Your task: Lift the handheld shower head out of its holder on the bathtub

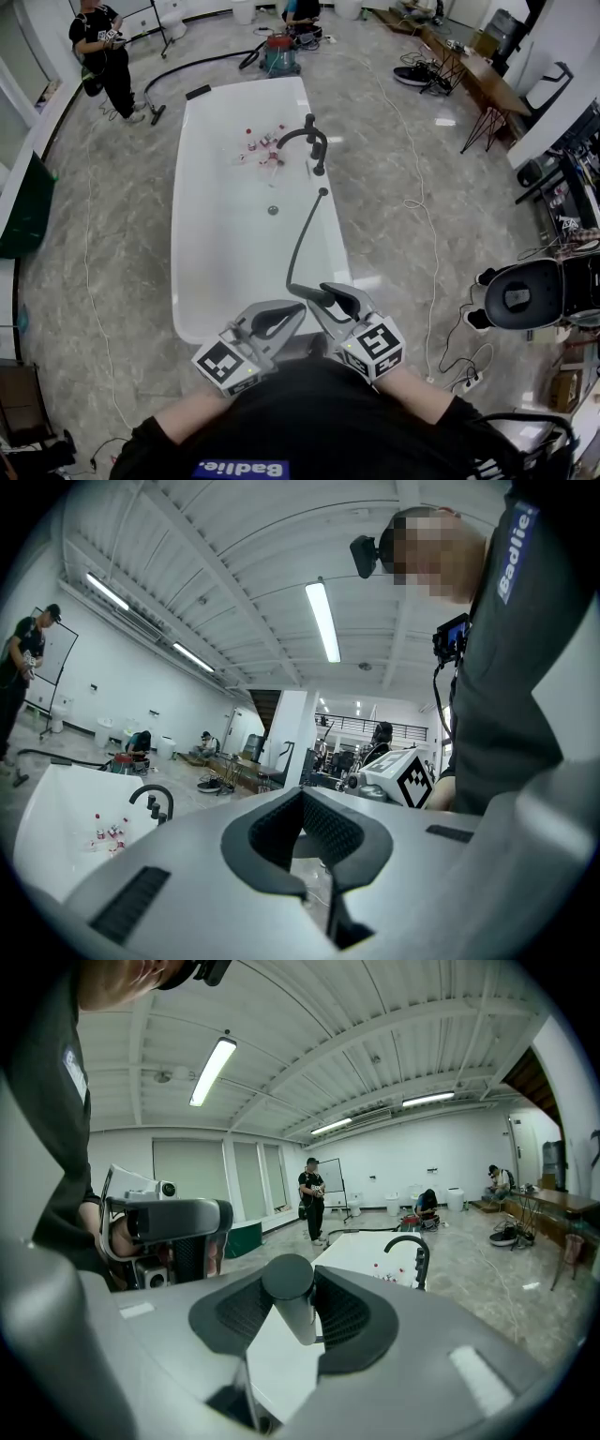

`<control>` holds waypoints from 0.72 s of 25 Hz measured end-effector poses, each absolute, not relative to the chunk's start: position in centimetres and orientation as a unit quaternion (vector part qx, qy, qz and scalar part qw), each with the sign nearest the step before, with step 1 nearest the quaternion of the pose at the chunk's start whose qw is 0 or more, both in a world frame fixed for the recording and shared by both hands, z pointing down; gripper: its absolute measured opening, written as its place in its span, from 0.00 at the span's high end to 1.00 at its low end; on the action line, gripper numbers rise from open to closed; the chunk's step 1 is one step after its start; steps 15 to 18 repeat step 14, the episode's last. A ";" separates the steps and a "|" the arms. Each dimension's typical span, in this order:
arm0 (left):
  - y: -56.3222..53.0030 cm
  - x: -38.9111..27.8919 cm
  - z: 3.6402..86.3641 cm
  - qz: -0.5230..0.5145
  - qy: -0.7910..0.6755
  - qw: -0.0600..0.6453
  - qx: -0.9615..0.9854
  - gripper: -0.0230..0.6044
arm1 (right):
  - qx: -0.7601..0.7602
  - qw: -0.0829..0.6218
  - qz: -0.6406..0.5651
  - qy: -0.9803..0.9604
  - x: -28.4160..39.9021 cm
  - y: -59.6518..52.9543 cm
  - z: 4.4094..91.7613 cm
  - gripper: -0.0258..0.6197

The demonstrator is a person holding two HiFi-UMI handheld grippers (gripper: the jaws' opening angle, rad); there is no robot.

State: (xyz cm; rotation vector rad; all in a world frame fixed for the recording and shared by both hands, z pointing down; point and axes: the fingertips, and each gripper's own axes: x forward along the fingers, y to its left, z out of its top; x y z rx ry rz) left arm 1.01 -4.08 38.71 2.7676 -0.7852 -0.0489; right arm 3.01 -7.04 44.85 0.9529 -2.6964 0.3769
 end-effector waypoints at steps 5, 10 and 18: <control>-4.4 0.9 38.8 -0.018 -0.273 0.131 0.953 0.96 | 0.326 0.128 0.128 -0.928 2.8 -7.4 44.8 0.76; -4.5 0.9 38.8 -0.022 -0.281 0.127 0.951 0.96 | 0.324 0.127 0.129 -0.928 3.0 -7.2 44.9 0.76; -4.5 1.0 38.3 -0.037 -0.281 0.126 0.951 0.96 | 0.324 0.128 0.129 -0.928 3.1 -7.2 45.1 0.76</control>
